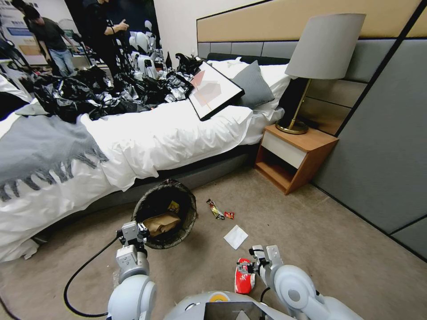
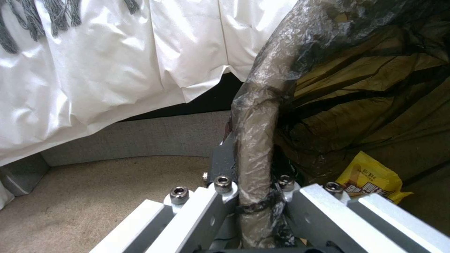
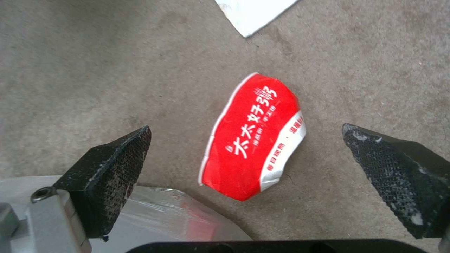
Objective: Pick up the trash bin, then pick up the garbage from the floor and place it into the trash bin.
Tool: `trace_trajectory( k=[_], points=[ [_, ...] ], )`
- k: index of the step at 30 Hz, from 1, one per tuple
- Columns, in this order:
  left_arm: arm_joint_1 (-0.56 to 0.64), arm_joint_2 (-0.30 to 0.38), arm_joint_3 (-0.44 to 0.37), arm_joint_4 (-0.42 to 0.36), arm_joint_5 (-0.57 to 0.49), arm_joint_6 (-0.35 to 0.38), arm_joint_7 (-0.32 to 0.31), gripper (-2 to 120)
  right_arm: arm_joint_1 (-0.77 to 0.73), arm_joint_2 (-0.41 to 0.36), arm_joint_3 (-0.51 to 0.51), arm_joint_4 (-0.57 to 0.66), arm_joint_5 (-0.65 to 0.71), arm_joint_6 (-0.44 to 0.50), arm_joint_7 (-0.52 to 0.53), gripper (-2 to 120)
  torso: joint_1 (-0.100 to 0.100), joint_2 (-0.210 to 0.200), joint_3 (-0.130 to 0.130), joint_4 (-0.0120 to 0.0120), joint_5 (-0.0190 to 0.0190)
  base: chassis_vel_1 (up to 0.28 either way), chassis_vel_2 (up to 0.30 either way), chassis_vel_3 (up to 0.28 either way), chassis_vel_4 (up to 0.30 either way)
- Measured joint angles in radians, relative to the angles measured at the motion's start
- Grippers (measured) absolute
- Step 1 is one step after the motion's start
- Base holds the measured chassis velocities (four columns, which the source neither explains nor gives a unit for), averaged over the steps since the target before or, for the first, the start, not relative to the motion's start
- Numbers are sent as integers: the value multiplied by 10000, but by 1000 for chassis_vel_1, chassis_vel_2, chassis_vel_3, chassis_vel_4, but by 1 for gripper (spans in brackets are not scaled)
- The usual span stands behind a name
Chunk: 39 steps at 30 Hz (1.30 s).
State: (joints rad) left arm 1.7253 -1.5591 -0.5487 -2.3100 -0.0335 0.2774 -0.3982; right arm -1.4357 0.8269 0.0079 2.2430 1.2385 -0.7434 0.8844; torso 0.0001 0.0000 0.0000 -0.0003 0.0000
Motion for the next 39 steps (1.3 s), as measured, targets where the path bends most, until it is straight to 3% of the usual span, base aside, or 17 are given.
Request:
trace_trajectory(
  k=[39],
  points=[
    [73,29,-168,-77,-7,-6,-25,0,750,1093,-434,-3349,-1660,74,-1558,100,0,0,0,1,0,0,0,0,0]
  ],
)
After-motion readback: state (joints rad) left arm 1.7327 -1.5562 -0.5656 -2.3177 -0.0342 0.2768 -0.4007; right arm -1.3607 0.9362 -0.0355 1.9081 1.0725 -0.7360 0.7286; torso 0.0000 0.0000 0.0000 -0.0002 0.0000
